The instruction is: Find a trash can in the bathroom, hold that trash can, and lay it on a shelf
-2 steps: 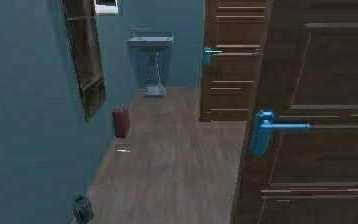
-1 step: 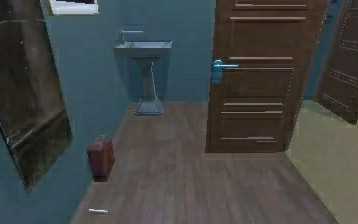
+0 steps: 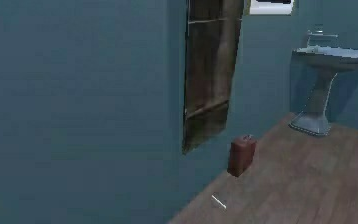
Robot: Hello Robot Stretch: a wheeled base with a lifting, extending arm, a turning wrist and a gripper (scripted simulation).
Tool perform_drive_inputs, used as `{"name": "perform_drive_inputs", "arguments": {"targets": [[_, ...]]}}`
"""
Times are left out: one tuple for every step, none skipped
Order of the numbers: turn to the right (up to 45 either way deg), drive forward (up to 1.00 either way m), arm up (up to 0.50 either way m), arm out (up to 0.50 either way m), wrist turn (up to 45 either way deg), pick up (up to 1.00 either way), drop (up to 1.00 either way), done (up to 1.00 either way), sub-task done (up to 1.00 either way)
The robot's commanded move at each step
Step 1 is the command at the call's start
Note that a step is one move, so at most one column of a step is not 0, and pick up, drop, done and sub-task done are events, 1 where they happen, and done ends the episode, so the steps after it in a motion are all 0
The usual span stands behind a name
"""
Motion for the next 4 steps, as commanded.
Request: {"name": "perform_drive_inputs", "arguments": {"targets": [[-45.0,0.00,0.00,0.00,0.0,0.00,0.00,0.00,0.00],[-45.0,0.00,0.00,0.00,0.0,0.00,0.00,0.00,0.00],[-15.0,0.00,0.00,0.00,0.0,0.00,0.00,0.00,0.00],[0.0,0.00,0.24,0.00,0.0,0.00,0.00,0.00,0.00]]}}
